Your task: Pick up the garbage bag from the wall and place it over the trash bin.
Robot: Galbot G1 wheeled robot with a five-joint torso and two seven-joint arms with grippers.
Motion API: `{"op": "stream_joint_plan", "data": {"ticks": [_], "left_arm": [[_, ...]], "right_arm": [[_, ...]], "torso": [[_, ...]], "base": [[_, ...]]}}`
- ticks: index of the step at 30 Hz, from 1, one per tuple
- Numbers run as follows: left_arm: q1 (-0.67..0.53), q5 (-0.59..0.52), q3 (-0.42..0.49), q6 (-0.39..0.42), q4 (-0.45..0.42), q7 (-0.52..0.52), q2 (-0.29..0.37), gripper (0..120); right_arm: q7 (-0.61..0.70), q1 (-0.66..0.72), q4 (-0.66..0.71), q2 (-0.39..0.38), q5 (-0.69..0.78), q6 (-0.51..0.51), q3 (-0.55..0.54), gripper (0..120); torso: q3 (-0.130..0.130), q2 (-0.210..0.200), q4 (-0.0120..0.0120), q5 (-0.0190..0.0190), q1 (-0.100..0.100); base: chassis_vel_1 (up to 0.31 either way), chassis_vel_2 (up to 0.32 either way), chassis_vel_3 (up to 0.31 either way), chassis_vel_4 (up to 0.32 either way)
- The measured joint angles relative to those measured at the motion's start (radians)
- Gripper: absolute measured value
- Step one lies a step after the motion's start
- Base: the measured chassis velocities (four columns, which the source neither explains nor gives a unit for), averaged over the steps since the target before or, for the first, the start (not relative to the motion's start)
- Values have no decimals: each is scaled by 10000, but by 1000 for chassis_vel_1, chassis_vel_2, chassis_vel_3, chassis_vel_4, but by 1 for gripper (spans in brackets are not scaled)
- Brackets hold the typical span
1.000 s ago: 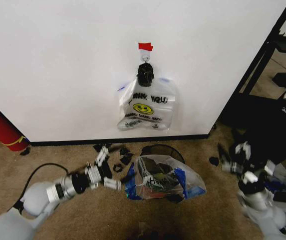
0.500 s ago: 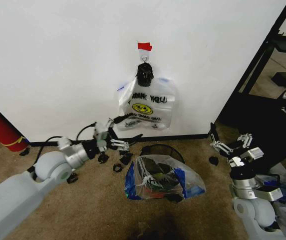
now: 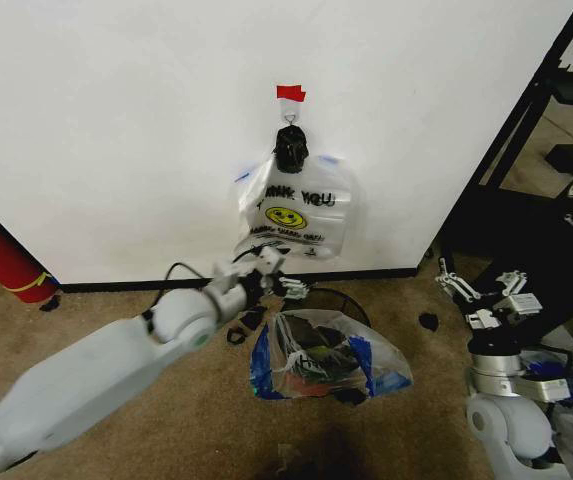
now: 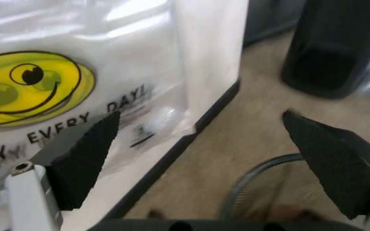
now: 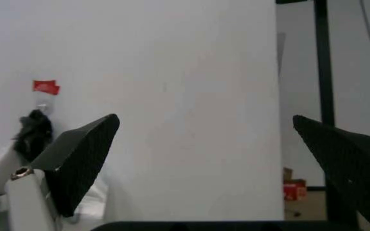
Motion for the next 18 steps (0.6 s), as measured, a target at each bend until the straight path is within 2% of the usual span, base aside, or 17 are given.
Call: {"op": "stream_joint_plan", "data": {"ticks": [3,7,13,18], "left_arm": [[-360,399,178,891,501,319,-274,100],[-501,626,346,1947,705,855,-355,100],[-1012,796,793,2725,1250,1513,-587,100],[-1370,798,1203,2972,1668,1654,-861,100]], "right_arm": [[459,-114,99,-45,-132,-29,194,100],[756,-222,110,-105,-313,-139,272,100],[841,-177,1,46,-656,-161,142,100],[841,-192,0,218,-794,-162,37,100]], "torso": [[-1,0,1,0,0],[-1,0,5,-1,-1],[-1,2,4,-1,-1],[-1,2,5,0,-1]], "base": [[0,0,0,0],[0,0,0,0],[0,0,0,0],[0,0,0,0]]}}
